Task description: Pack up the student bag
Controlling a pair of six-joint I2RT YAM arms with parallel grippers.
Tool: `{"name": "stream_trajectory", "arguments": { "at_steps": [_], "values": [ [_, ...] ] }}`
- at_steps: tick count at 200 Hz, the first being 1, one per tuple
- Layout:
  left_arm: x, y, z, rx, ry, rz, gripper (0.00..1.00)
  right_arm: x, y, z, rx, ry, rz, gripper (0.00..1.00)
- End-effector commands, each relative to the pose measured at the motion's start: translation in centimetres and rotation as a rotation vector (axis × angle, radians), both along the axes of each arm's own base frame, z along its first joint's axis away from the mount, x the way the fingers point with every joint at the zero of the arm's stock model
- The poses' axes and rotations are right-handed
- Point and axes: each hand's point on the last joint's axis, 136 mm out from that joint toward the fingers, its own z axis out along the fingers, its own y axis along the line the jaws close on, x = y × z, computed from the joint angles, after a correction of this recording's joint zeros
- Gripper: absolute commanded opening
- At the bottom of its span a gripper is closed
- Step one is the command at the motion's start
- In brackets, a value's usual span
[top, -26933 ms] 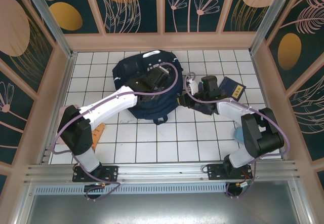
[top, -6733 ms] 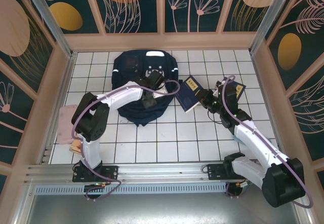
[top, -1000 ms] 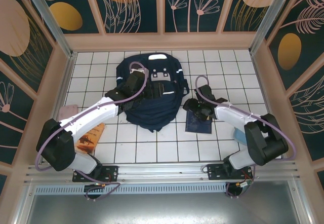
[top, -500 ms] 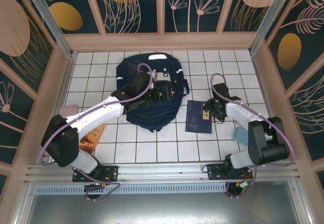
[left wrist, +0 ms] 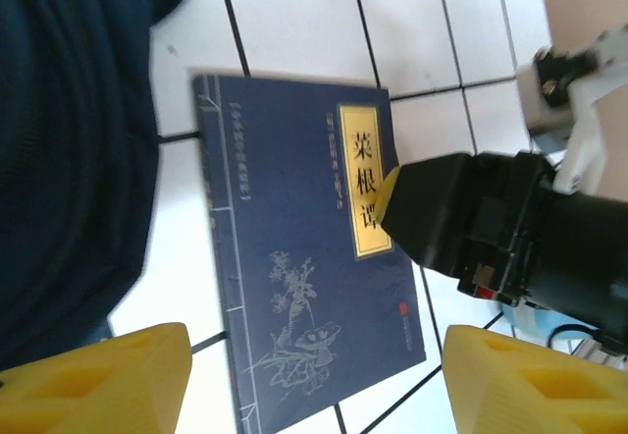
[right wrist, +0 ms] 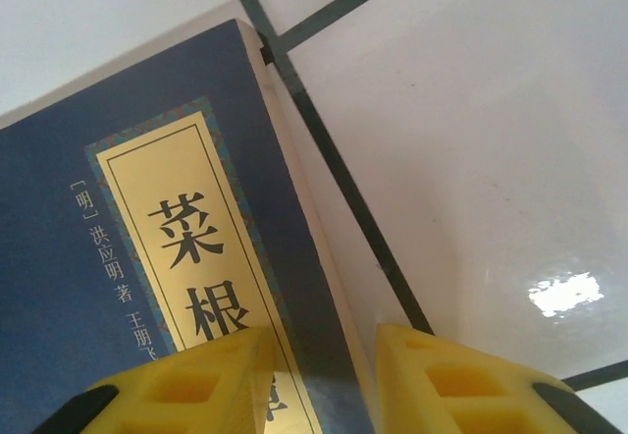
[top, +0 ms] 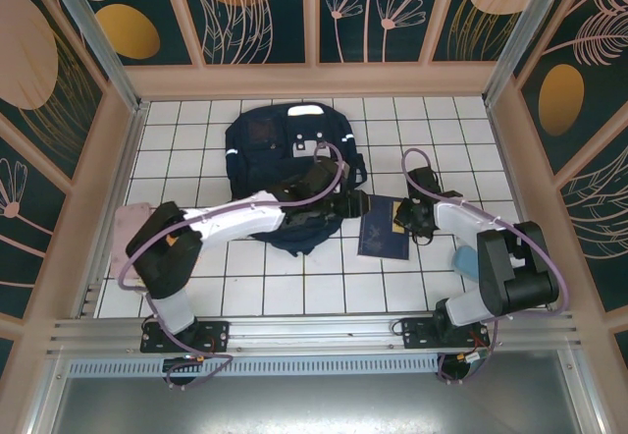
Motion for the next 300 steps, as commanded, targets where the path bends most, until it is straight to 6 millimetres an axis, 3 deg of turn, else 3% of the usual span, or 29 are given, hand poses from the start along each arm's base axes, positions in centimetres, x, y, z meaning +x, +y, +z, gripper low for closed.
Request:
{"name": "stream_trajectory", "arguments": {
  "at_steps": [1,33,69,107,158,198,230,261,281,300],
  "values": [
    [-1.0,-1.7,-2.7,0.073,0.052,-0.002,0.67,-1.5,1.2,-1.6,-0.005,0.067,0.069,0.32],
    [-1.3,-1.4,-6.4,0.130,0.104,0.025,0.61,-1.7,1.6,-1.6,0.007,0.074,0.078,0.32],
    [-1.0,-0.2,-8.1,0.180,0.095,0.070,0.44,-1.6,1.7,-0.9,0.032,0.061,0.084,0.33],
    [-1.4,-0.4,-9.9,0.187,0.122,0.055,0.27,-1.3,3.8,0.6,0.134,0.041,0.149,0.34],
    [-1.4,-0.9,-11.9,0.229,0.132,0.014,0.26,-0.9,6.7,4.2,0.223,-0.019,0.279,0.35],
    [-1.7,-0.4,-13.1,0.256,0.141,0.005,0.24,-1.0,7.4,4.9,0.215,-0.023,0.306,0.34],
    [-1.9,-0.1,-13.5,0.261,0.148,0.002,0.22,-1.0,7.0,4.6,0.168,-0.022,0.311,0.29],
    [-2.0,-0.2,-13.0,0.250,0.143,-0.004,0.22,-0.8,5.5,4.3,0.049,-0.005,0.288,0.13],
    [-1.7,-0.7,-11.6,0.220,0.120,-0.013,0.23,-0.4,5.1,5.1,0.016,-0.028,0.280,0.00],
    [-1.3,-1.6,-8.6,0.164,0.072,-0.034,0.30,0.1,4.4,6.4,-0.018,-0.060,0.252,0.00]
  ]
}}
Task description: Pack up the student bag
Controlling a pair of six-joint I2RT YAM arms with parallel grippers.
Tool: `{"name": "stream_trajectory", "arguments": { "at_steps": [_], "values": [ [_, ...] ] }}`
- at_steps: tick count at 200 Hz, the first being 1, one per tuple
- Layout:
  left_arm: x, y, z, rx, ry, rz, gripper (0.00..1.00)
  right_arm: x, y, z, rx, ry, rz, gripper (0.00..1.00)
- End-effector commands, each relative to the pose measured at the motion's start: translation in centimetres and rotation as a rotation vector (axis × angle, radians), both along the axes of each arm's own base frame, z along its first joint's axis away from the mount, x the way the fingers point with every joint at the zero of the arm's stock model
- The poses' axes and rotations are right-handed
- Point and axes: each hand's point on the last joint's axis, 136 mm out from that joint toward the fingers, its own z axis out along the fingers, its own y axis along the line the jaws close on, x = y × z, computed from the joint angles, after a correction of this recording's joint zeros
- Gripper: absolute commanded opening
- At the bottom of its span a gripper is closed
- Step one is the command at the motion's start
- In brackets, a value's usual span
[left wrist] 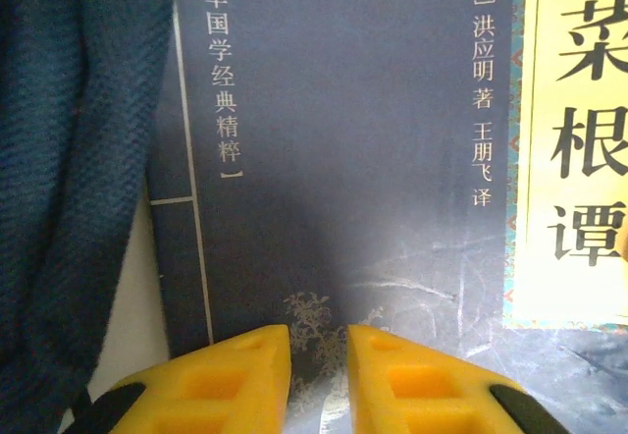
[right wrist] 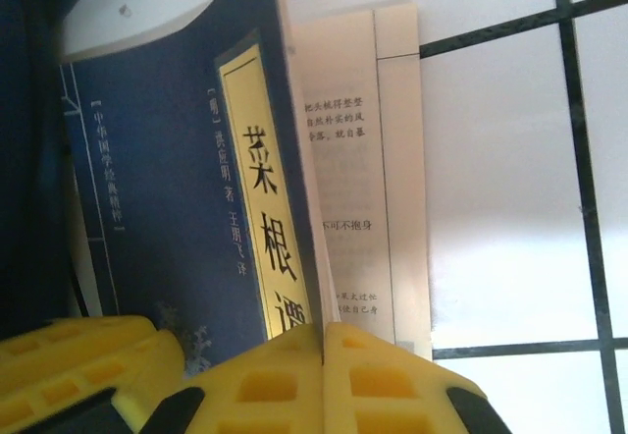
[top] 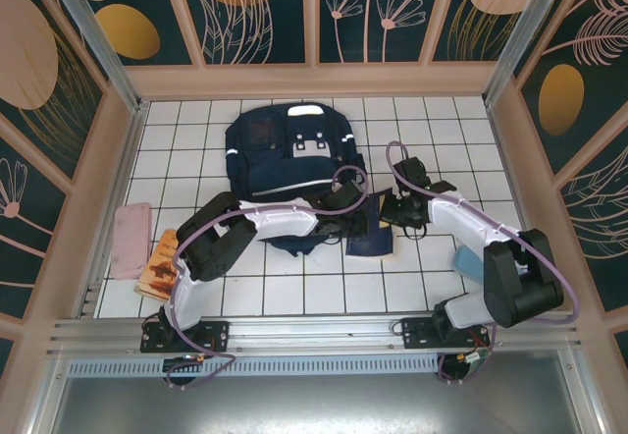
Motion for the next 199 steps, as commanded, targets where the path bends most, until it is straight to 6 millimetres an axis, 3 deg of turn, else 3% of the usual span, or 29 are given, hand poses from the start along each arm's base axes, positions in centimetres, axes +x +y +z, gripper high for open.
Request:
{"name": "stream_trajectory", "arguments": {
  "at_steps": [1,52,79,115,138,166,171,199],
  "values": [
    [-0.6,-0.2,0.8,-0.014,-0.018,-0.054,0.31,0.6,-0.5,2.1,-0.041,-0.047,-0.020,0.00],
    [1.1,0.1,12.6,-0.199,-0.202,-0.115,0.73,2.2,-1.4,9.7,-0.025,-0.251,-0.066,0.00],
    [2.5,3.0,17.3,-0.319,-0.250,-0.069,0.87,2.8,0.2,14.3,0.080,-0.362,0.006,0.00],
    [4.8,8.3,17.1,-0.340,-0.257,0.036,0.97,2.2,5.2,19.9,0.341,-0.455,0.225,0.00],
    [4.7,10.0,18.0,-0.421,-0.265,0.027,0.98,1.3,8.2,23.2,0.524,-0.499,0.362,0.00],
    [4.0,10.4,21.9,-0.570,-0.316,-0.024,0.98,1.1,10.1,24.6,0.631,-0.509,0.450,0.00],
    [3.7,10.7,21.3,-0.578,-0.303,-0.023,0.98,1.1,10.4,24.7,0.643,-0.505,0.460,0.00],
    [3.7,11.5,22.6,-0.642,-0.302,-0.009,0.99,1.0,11.3,25.1,0.705,-0.494,0.512,0.00]
  ]
}}
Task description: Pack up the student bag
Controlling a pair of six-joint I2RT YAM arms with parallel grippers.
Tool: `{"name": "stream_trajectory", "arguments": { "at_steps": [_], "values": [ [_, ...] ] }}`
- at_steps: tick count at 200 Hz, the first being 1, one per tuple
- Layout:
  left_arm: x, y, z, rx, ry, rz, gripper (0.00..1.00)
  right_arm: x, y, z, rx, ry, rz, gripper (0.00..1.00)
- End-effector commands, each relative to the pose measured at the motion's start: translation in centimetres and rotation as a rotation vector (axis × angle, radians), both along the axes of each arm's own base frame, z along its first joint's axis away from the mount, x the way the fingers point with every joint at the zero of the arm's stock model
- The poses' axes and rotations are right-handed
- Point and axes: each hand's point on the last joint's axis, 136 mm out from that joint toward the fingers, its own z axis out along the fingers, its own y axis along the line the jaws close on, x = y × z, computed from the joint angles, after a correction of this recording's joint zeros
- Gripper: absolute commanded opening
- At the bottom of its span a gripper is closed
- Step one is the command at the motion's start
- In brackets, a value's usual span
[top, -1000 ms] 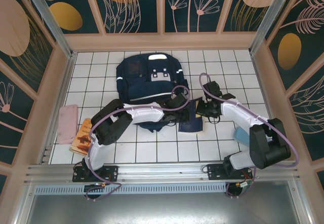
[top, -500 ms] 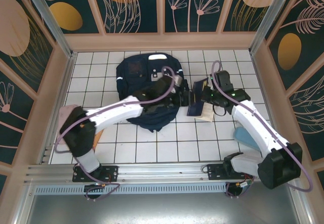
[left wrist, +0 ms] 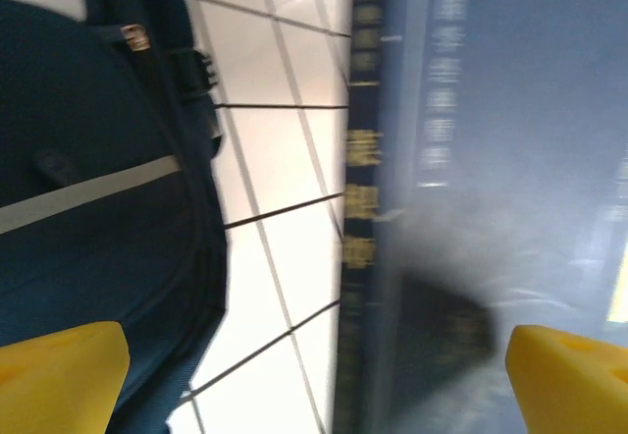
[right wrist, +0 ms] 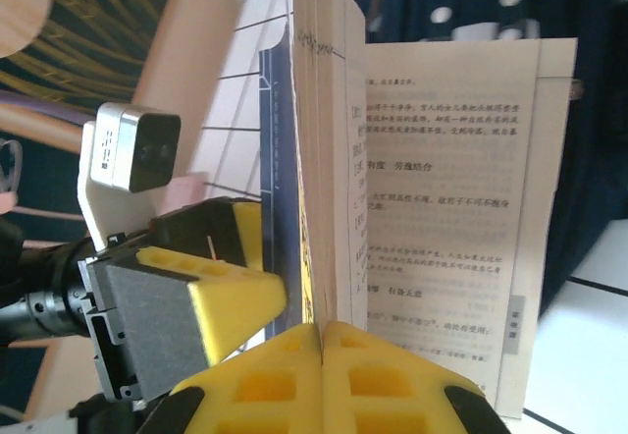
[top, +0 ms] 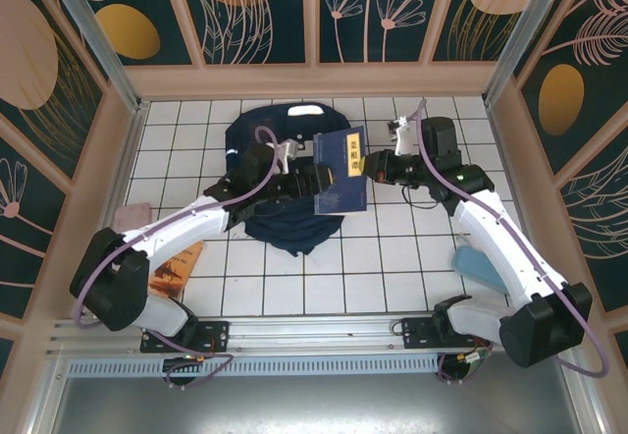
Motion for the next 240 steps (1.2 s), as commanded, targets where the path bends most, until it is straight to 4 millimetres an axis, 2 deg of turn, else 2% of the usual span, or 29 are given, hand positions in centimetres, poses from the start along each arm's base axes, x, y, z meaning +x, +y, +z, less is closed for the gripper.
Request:
{"name": "stream_trajectory", "arguments": {
  "at_steps": [1,33,47,63,89,122,128,159,183,214,240],
  "values": [
    [-0.3,-0.3,4.6,-0.152,-0.079,-0.046,0.98,-0.2,1.9,3.8,0.124,-0.090,0.129,0.00],
    [-0.8,-0.6,6.5,-0.240,-0.093,-0.092,0.97,0.2,1.7,4.1,0.182,-0.082,0.164,0.00],
    [-1.0,-0.9,6.9,-0.260,-0.094,-0.113,0.92,0.6,1.5,4.0,0.197,-0.073,0.167,0.00],
    [-0.9,-1.1,7.1,-0.266,-0.094,-0.122,0.79,0.9,1.3,3.6,0.194,-0.064,0.157,0.00],
    [-0.6,-1.1,7.3,-0.268,-0.084,-0.115,0.49,1.4,0.8,2.9,0.187,-0.045,0.136,0.00],
    [-0.4,-1.1,7.6,-0.270,-0.083,-0.101,0.26,2.0,-0.2,2.0,0.185,-0.011,0.100,0.00],
    [-0.3,-1.1,7.7,-0.271,-0.087,-0.094,0.23,2.2,-0.6,1.8,0.181,-0.006,0.079,0.05],
    [0.5,-0.1,9.3,-0.279,-0.120,-0.018,0.08,3.6,-3.3,1.2,0.158,0.002,-0.099,0.49],
    [1.7,1.1,9.9,-0.298,-0.123,0.099,0.05,2.9,-3.3,1.4,0.278,0.005,-0.137,0.74],
    [2.9,2.5,11.0,-0.371,-0.128,0.220,0.05,1.7,-2.6,0.2,0.416,0.068,-0.186,0.90],
    [3.6,3.2,11.8,-0.429,-0.124,0.290,0.07,0.3,-0.5,0.1,0.517,0.098,-0.162,0.99]
  ]
}}
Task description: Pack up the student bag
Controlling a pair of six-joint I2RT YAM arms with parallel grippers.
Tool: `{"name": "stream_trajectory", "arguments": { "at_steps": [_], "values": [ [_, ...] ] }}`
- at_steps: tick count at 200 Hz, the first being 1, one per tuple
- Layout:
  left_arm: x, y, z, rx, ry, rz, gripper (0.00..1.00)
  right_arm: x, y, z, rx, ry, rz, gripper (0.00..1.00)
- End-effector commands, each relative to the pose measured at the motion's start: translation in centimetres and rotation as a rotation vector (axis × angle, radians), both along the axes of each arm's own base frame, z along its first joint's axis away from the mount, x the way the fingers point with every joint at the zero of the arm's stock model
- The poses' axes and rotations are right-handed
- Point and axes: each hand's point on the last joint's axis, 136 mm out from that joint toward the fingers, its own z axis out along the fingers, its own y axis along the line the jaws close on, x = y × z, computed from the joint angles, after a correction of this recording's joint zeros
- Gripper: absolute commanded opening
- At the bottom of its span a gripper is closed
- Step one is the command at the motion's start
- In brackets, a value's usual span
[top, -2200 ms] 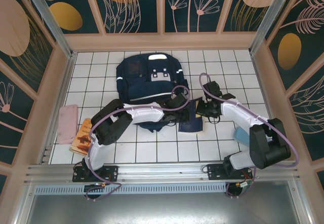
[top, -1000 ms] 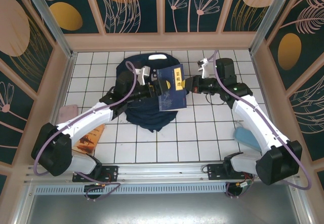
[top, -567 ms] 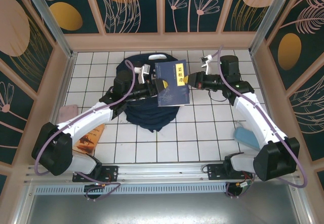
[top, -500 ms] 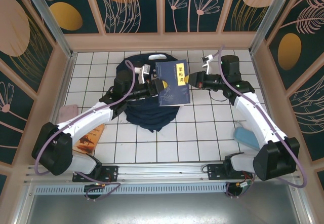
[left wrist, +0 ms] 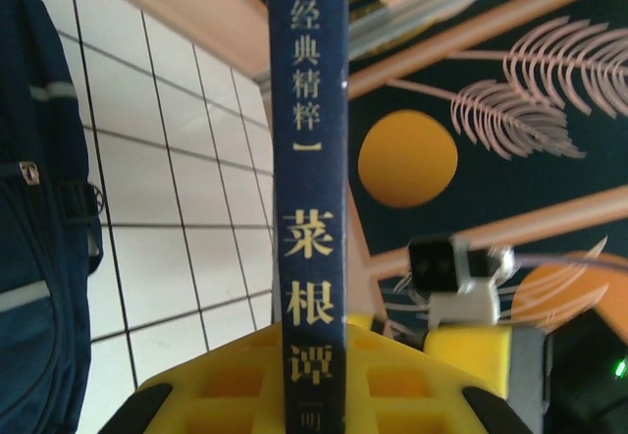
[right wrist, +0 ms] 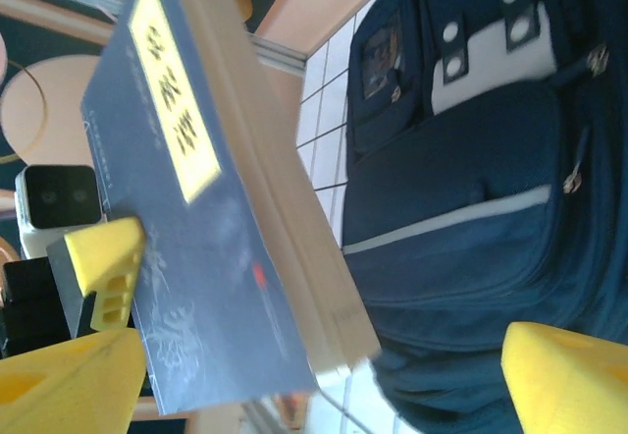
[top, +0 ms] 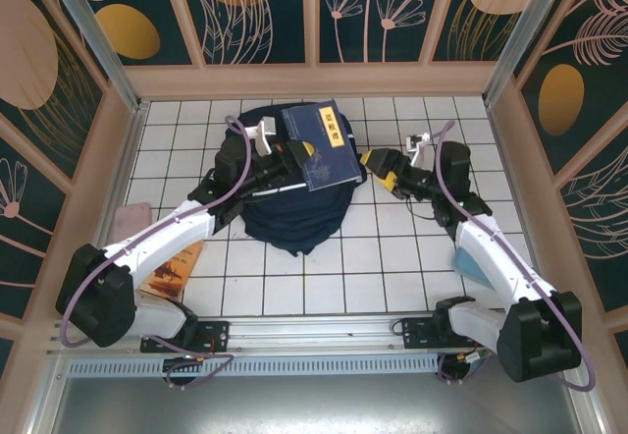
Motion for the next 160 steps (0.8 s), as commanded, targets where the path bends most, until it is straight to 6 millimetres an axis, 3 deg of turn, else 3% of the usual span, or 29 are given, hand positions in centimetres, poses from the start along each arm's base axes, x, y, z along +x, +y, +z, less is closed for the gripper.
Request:
{"name": "stream_trajectory", "arguments": {
  "at_steps": [1,31,71,104,127,160],
  "values": [
    [0.9,1.3,3.8,-0.135,-0.064,0.102,0.07,-0.5,1.8,3.3,0.175,-0.055,-0.009,0.99],
    [1.1,1.5,4.5,-0.225,-0.049,0.119,0.07,-1.3,4.3,4.2,0.298,-0.039,0.028,0.99],
    [1.1,1.8,4.4,-0.275,-0.030,0.131,0.05,-0.7,5.2,5.5,0.428,-0.041,0.011,0.99],
    [1.1,1.8,4.3,-0.306,-0.020,0.131,0.04,0.1,6.1,5.2,0.488,0.002,0.019,0.98],
    [1.1,2.0,4.3,-0.328,-0.015,0.139,0.04,0.4,6.7,5.5,0.516,0.007,0.009,0.93],
    [1.3,2.2,3.8,-0.339,0.005,0.158,0.04,0.3,6.7,6.6,0.581,-0.050,-0.012,0.74]
  ]
}}
